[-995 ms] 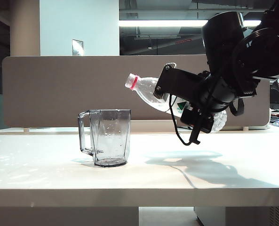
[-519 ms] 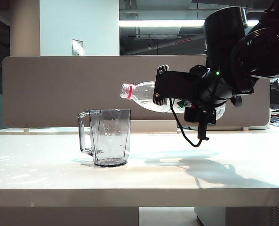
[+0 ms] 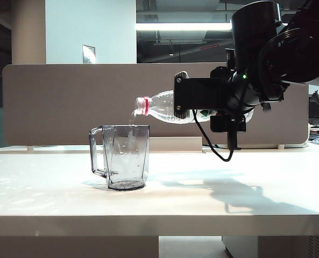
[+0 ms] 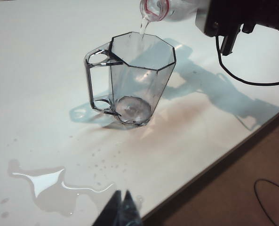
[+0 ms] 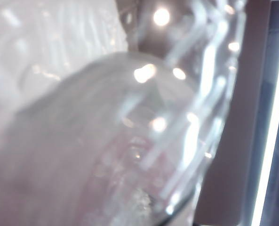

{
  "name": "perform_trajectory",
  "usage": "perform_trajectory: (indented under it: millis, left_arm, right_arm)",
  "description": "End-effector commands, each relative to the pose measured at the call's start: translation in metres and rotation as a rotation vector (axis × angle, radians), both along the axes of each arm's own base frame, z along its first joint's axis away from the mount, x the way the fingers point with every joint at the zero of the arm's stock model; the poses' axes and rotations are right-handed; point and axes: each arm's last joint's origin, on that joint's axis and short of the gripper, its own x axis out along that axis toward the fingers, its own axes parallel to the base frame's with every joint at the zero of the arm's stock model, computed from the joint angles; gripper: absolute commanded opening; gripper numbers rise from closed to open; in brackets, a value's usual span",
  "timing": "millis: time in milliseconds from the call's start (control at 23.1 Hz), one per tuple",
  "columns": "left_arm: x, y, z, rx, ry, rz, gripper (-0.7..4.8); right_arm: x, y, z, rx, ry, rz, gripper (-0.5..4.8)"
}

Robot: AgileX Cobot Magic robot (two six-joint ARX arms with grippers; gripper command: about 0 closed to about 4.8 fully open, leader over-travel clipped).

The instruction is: Pick up the mineral water bottle on the table and pour water into the mug until it's half full.

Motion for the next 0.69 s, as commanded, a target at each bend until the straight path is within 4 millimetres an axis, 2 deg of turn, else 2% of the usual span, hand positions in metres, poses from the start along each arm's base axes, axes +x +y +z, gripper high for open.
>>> perform_trajectory:
  millis: [43,692]
  left_arm:
    - [0.0003,0.0001,0.0019,-0.003,-0.012,-0.003,-0.05]
    - [0.0003,0.0001,0.0019,-0.003,-0.012,-0.003,-0.05]
  right_arm:
    - [0.0007,0.0014,0.0170,0.031,-0.106,0.009,2.29]
    - [0.0005,0.0017,0.0180,0.005,-0.119,0.012,2.29]
